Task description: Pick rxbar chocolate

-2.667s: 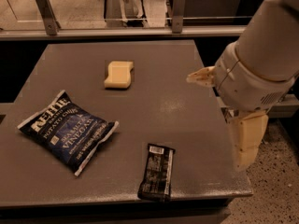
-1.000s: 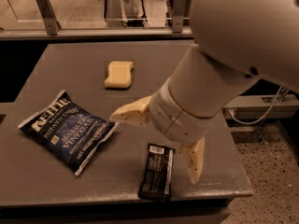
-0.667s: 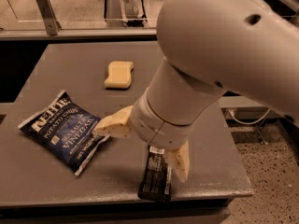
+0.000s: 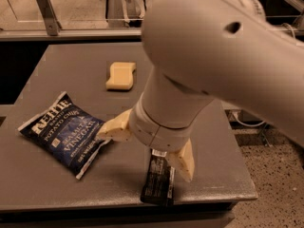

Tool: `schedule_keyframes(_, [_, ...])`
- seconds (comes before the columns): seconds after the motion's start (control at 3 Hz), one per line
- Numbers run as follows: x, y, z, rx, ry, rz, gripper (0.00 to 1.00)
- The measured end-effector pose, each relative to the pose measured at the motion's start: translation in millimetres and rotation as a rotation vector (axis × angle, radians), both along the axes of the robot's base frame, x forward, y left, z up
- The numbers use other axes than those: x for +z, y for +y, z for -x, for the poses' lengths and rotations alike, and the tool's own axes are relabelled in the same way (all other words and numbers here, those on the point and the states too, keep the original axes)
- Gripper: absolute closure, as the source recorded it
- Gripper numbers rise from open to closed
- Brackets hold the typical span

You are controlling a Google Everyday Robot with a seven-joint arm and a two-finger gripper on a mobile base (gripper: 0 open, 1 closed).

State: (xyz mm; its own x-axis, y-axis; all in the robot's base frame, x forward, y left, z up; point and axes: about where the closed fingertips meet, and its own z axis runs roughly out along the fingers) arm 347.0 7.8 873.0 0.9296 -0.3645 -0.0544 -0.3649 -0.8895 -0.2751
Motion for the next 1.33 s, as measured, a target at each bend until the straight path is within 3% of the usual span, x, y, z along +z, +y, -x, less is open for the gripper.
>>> schedule_keyframes(0.33, [-13,-7,-6,0.023,-0.06,0.15,0.0])
schedule_keyframes(0.67, [-25,-16,-11,0.077,-0.087,0.201,0.0])
schedule_keyframes(1.0, [-35,-22,-13,0.146,-0.088,0.204,0.18])
schedule_keyframes(1.33, [-47,-25,-13,0.202,-0.069,0.224,0.42])
